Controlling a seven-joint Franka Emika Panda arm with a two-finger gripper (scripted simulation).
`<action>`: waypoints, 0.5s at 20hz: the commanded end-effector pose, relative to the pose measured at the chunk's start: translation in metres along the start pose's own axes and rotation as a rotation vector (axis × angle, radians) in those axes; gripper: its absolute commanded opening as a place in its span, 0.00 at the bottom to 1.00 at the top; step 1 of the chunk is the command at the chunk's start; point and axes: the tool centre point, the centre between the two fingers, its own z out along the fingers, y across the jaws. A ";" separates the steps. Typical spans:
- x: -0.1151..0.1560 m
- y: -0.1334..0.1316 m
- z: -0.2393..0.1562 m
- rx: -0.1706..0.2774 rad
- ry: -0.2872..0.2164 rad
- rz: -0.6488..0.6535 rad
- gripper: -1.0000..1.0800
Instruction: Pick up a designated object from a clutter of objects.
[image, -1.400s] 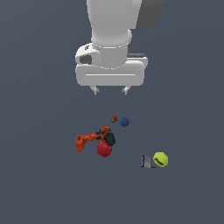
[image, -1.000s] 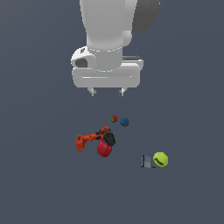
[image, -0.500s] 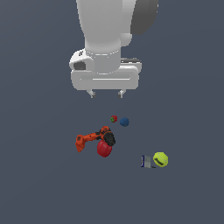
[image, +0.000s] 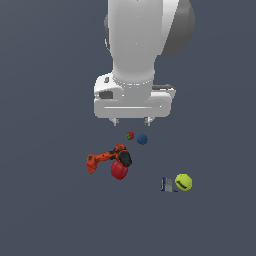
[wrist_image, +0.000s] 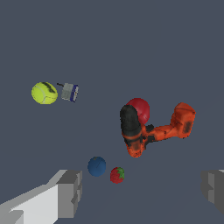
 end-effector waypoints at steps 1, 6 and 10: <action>0.013 -0.014 0.012 -0.005 -0.001 -0.013 0.96; 0.042 -0.050 0.043 -0.014 -0.001 -0.044 0.96; 0.063 -0.081 0.072 -0.018 -0.001 -0.069 0.96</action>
